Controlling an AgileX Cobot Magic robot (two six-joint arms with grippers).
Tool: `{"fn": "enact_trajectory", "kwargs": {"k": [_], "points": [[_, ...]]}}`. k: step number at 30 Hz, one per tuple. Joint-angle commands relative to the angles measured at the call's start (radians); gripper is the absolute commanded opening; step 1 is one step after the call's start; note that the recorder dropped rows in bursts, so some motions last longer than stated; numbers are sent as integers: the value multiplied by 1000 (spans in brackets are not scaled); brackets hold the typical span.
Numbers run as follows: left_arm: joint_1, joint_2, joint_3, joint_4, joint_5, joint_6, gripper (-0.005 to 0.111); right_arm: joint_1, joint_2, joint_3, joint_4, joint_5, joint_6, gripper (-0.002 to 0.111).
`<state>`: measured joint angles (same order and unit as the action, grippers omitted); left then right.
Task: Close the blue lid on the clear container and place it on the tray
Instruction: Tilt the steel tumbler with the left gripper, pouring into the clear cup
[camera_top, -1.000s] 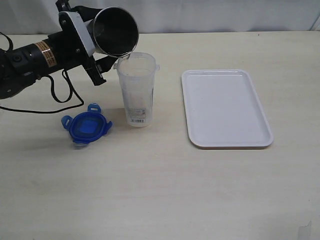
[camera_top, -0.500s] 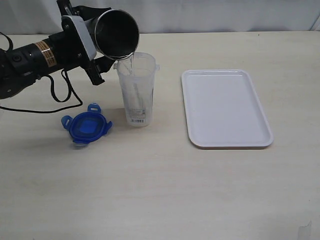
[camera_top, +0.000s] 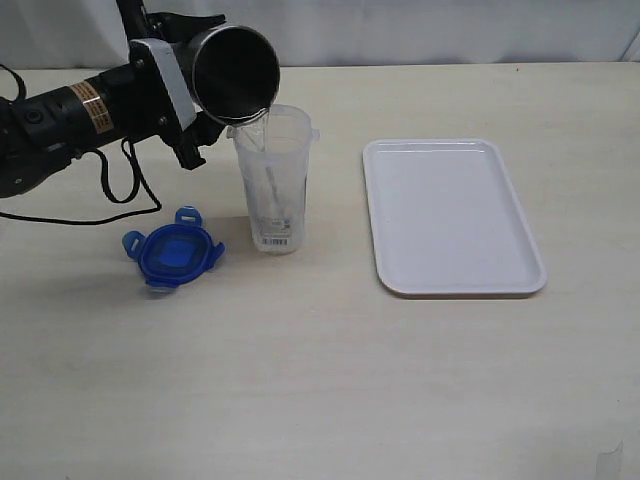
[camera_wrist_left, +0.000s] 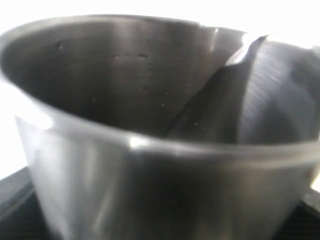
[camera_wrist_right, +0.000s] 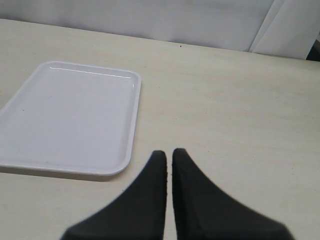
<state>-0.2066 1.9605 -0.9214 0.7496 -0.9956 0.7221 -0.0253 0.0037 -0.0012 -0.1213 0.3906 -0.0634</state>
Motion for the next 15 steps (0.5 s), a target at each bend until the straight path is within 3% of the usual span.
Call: {"fn": "enact_trajectory", "kwargs": {"k": [1,15], "points": [[-3,-16,-12,-35,-73,36,0,-7,-4,1,3,0,-1,4],[-3,-16,-12,-35,-53,36,0,-7,-4,1,3,0,-1,4]]}}
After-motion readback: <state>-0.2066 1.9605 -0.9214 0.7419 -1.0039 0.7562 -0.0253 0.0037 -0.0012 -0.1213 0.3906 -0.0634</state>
